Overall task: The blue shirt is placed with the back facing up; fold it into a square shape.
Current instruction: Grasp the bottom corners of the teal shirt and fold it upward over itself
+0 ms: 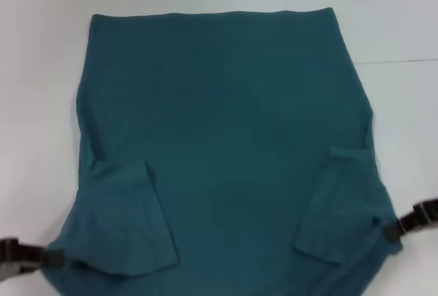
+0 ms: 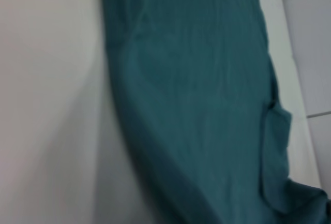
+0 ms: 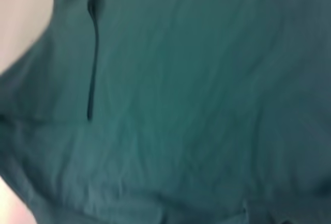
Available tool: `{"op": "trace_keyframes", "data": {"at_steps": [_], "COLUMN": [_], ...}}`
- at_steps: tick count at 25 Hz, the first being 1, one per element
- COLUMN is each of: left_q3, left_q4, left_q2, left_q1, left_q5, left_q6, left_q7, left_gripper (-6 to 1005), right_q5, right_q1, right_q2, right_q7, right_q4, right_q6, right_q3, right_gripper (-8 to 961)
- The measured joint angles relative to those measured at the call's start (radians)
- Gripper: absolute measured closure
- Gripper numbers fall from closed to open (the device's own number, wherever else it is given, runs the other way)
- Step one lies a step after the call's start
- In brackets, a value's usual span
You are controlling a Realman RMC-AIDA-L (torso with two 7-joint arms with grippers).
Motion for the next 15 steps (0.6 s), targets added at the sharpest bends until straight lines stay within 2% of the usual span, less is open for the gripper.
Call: {"op": "trace_keyframes", "data": {"at_steps": [4,9,15], "left_q3": [0.005,0.008,0.016], "left_q4": [-0.026,-0.067,-0.107], "left_q2": [0.016,0.048,0.098], "left_q1": [-0.068,-0.158,-0.282], "left_q5": [-0.006,-0.011,-0.006], "left_q6": [-0.023,-0.071,-0.180], "left_q7": [-0.044,-0.125,-0.212], "left_gripper": [965,964,963], "right_q5": [0.018,0.042,0.189], "right_q1": [0.036,0.073,0.083], "right_q2": [-0.001,-0.004,-0.033], "right_q7": [0.009,0.028,0.063], "right_q4": [0.001,-0.001,-0.006], "right_q6": [0.048,0.106,0.180], "right_q3": [0.033,0.109,0.132], "right_gripper": [949,949,948]}}
